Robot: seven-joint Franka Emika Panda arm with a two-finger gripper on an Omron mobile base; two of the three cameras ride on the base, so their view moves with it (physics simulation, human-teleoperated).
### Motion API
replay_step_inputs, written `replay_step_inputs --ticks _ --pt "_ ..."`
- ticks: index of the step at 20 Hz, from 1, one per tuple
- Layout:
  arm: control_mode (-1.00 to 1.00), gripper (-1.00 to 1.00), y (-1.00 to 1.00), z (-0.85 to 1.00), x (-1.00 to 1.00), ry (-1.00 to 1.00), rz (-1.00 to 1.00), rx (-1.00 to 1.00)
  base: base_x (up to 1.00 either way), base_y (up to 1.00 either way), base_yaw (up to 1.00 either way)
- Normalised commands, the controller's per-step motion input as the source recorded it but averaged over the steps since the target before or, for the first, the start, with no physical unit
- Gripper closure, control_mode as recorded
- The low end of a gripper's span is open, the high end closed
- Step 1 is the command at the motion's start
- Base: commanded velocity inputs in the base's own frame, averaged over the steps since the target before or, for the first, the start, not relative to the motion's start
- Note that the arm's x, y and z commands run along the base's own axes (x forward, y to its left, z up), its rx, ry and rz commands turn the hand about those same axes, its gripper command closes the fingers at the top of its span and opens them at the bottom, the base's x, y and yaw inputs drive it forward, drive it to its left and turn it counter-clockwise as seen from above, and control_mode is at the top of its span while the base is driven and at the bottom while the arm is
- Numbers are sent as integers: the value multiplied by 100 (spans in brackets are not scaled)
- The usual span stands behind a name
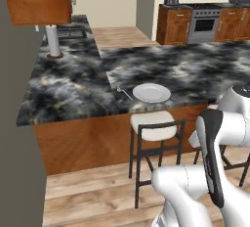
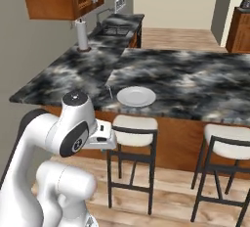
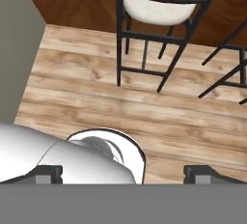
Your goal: Take the fork and place it on the left side of the plate. Then take the spoon and place it on the right side of the plate. Make sure they're directly next to the plate.
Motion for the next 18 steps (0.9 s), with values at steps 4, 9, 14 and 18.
replay_step_inputs --ticks 4,9,14,18 --pt "100 -100 0 0 0 0 0 0 4 -100 2" --pt "100 -100 0 0 0 0 0 0 1 -85 -60" --pt "100 -100 0 0 0 0 0 0 0 -4 -89" --pt "100 -100 0 0 0 0 0 0 0 0 -91"
